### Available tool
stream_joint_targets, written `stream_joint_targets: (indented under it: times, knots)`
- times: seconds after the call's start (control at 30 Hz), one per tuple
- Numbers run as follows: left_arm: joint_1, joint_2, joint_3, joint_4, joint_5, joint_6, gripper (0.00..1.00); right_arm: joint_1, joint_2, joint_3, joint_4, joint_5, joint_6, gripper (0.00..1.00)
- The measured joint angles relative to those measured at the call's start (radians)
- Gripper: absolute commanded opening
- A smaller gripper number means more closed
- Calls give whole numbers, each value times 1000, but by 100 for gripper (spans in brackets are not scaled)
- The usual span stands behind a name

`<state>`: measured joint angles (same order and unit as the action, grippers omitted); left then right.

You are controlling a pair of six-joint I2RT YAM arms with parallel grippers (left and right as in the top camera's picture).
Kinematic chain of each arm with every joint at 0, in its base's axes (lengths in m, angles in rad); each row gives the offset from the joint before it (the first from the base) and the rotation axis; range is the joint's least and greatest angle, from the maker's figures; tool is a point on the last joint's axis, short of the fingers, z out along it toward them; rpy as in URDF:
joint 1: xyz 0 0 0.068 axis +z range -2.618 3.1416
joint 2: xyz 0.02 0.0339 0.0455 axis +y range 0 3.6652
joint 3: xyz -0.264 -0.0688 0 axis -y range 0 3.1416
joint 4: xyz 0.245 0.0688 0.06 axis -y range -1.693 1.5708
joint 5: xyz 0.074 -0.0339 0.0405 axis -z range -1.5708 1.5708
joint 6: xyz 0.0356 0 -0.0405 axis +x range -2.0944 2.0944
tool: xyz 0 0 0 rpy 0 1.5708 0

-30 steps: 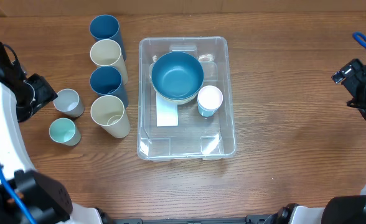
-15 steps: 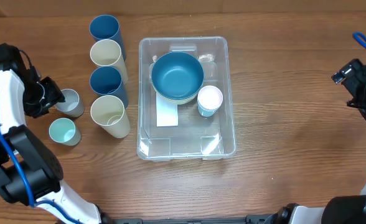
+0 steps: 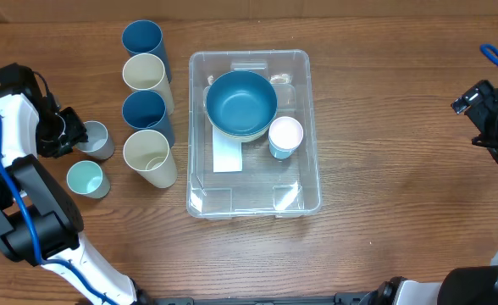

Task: Pack container
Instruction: 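Move left gripper to the grey cup and grasp its rim, then carry the grey cup into the bin and drop it onto the pink cup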

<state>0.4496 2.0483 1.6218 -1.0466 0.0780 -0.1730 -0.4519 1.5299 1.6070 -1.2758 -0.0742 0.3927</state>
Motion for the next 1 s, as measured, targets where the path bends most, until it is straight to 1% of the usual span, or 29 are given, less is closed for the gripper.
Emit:
stream_joint_targets:
  times: [0.07, 0.13, 0.3, 0.4, 0.5, 0.63, 0.77, 0.8, 0.83, 0.87, 0.97, 1.0]
  knots:
    - [0, 5, 0, 7, 0, 5, 11, 0, 0, 0, 0, 0, -1, 100]
    - [0, 5, 0, 19, -3, 15, 4, 0, 0, 0, 0, 0, 0, 100]
    - [0, 5, 1, 21, -3, 20, 4, 0, 0, 0, 0, 0, 0, 100]
    - [0, 5, 14, -10, -4, 20, 4, 0, 0, 0, 0, 0, 0, 100]
    - [0, 4, 66, -58, -6, 20, 4, 0, 0, 0, 0, 0, 0, 100]
    - [0, -14, 180, -139, -7, 19, 4, 0, 0, 0, 0, 0, 0, 100]
    - [-8, -121, 308, -230, 2, 18, 4, 0, 0, 0, 0, 0, 0, 100]
    - [-10, -129, 315, -237, 2, 19, 4, 0, 0, 0, 0, 0, 0, 100]
    - [-32, -216, 377, -281, 16, 18, 4, 0, 0, 0, 0, 0, -1, 100]
    - [-47, -251, 400, -296, 22, 18, 4, 0, 0, 0, 0, 0, 0, 100]
    - [-169, -399, 454, -336, 35, 18, 4, 0, 0, 0, 0, 0, 0, 100]
    - [-237, -452, 464, -348, 43, 19, 4, 0, 0, 0, 0, 0, -1, 100]
